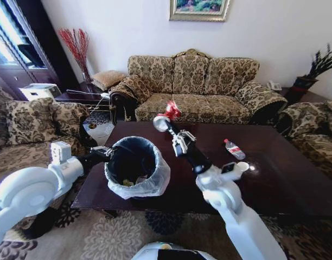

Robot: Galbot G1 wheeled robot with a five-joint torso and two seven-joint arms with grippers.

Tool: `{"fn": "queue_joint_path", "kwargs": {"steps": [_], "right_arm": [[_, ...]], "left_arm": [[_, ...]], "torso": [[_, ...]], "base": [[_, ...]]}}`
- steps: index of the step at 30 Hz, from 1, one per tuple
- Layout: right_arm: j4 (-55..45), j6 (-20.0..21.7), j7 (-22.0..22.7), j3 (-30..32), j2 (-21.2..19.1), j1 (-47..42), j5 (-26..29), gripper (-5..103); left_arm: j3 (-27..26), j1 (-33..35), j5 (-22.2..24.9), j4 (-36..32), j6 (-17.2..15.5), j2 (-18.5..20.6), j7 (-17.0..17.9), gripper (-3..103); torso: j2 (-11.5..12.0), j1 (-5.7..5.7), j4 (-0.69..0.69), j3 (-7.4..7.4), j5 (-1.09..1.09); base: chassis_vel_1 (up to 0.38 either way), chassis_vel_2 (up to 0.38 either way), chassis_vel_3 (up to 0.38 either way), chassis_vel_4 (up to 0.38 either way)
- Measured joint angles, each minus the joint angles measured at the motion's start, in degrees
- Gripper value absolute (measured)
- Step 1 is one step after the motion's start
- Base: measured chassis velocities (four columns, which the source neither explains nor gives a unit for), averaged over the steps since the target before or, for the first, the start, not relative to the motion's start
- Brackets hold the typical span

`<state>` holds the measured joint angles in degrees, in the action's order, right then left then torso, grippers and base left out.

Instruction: Move to the front of the table and place the trash on the table into the trash bin.

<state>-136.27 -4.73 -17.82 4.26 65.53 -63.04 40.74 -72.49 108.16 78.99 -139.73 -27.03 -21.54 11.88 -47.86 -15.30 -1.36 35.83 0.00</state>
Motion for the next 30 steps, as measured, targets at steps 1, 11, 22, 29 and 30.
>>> {"fn": "queue_joint_path", "kwargs": {"steps": [1, 11, 22, 29, 30], "right_arm": [[-0.55, -0.02, -0.09, -0.28, -0.12, -0.98, -1.34, 4], [-2.75, -0.05, 2.32, -3.7, -2.18, -11.65, -11.59, 4], [-1.39, -0.35, 4.95, -5.18, -1.7, -13.19, -15.43, 41], [-3.02, -2.66, 3.71, -3.02, -1.3, -13.93, -14.35, 69], [-3.4, -3.21, 3.9, -1.86, -1.09, -14.21, -13.28, 74]], "left_arm": [[-0.18, 0.45, -0.19, -0.07, -0.01, 0.0, 0.01, 4], [-0.31, 0.63, -0.87, -1.41, -0.02, -0.06, 0.21, 4], [-1.02, 2.7, -1.44, -3.34, -0.07, -2.68, 0.07, 4], [-1.61, 4.88, -3.11, -3.5, -0.07, -4.27, -0.08, 4], [-1.86, 5.44, -3.59, -3.51, 0.03, -4.61, -0.12, 4]], "torso": [[0.0, 0.0, -0.01, 0.0, 0.01], [0.0, 0.0, -0.01, 0.0, 0.0], [0.0, 0.0, 0.0, 0.01, 0.01], [0.0, 0.0, 0.0, 0.01, 0.0], [0.0, 0.0, 0.0, 0.01, 0.0]], "base": [[0.0, 0.0, 0.0, 0.0], [0.0, 0.0, 0.0, 0.0], [0.0, 0.0, 0.0, 0.0], [0.0, 0.0, 0.0, 0.0], [0.0, 0.0, 0.0, 0.0]]}}
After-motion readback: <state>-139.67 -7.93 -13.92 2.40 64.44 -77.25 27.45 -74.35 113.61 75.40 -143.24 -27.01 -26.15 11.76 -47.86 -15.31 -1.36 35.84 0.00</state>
